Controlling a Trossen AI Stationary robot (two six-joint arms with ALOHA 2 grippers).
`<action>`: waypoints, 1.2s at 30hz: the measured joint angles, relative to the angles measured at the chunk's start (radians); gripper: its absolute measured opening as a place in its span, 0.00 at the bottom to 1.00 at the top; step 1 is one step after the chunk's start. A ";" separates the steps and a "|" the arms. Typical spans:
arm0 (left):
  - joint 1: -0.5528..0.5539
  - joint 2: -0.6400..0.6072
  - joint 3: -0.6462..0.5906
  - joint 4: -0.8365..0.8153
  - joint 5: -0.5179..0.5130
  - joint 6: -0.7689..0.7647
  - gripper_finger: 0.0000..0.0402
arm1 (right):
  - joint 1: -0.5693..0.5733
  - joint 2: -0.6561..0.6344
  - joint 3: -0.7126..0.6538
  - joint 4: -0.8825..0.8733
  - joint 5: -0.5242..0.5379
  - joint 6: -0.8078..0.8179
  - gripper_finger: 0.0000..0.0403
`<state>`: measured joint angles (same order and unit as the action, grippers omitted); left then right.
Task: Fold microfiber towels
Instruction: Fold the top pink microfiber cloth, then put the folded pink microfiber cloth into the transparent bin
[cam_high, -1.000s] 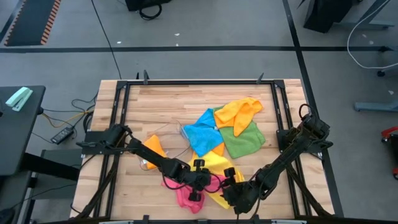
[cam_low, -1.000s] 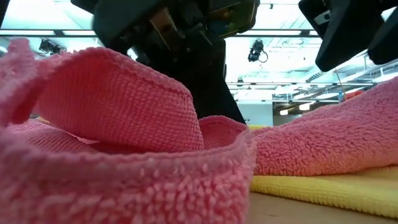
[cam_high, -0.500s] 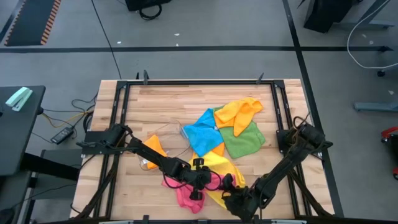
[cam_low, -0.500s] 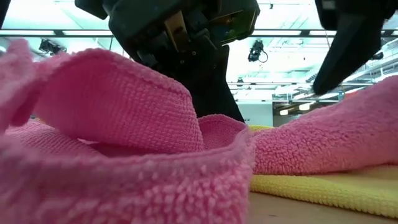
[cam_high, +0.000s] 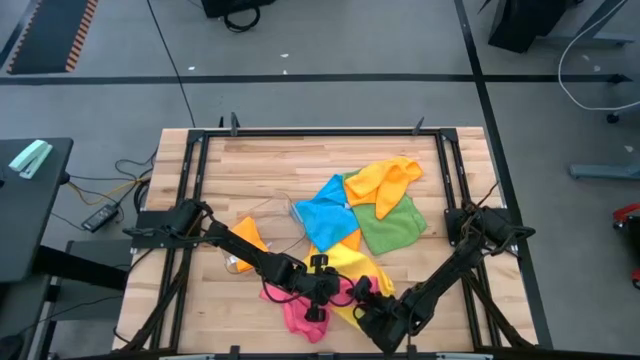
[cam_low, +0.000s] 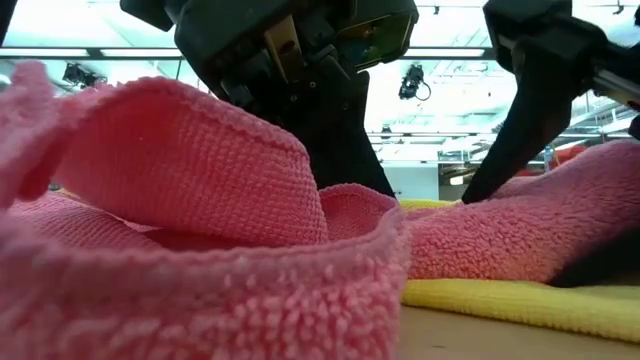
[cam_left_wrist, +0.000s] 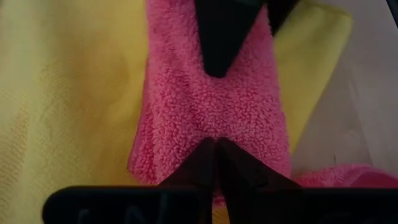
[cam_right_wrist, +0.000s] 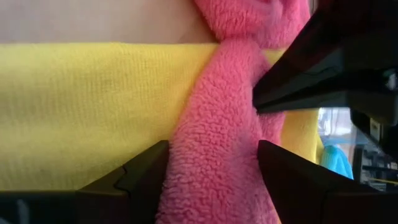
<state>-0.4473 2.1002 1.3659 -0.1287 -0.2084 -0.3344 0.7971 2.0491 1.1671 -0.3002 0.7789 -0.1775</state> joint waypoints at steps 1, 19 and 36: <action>-0.001 0.000 0.000 0.000 0.002 -0.001 0.07 | -0.003 0.000 0.000 -0.008 0.000 0.007 0.60; -0.045 -0.056 0.073 0.013 -0.050 0.092 0.18 | -0.030 -0.108 -0.001 -0.075 -0.114 0.190 0.11; -0.060 0.060 0.089 0.065 -0.175 0.005 0.73 | -0.060 -0.105 -0.001 -0.093 -0.150 0.386 0.10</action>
<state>-0.5076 2.1600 1.4548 -0.0636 -0.3833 -0.3298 0.7370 1.9438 1.1660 -0.3932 0.6292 0.2090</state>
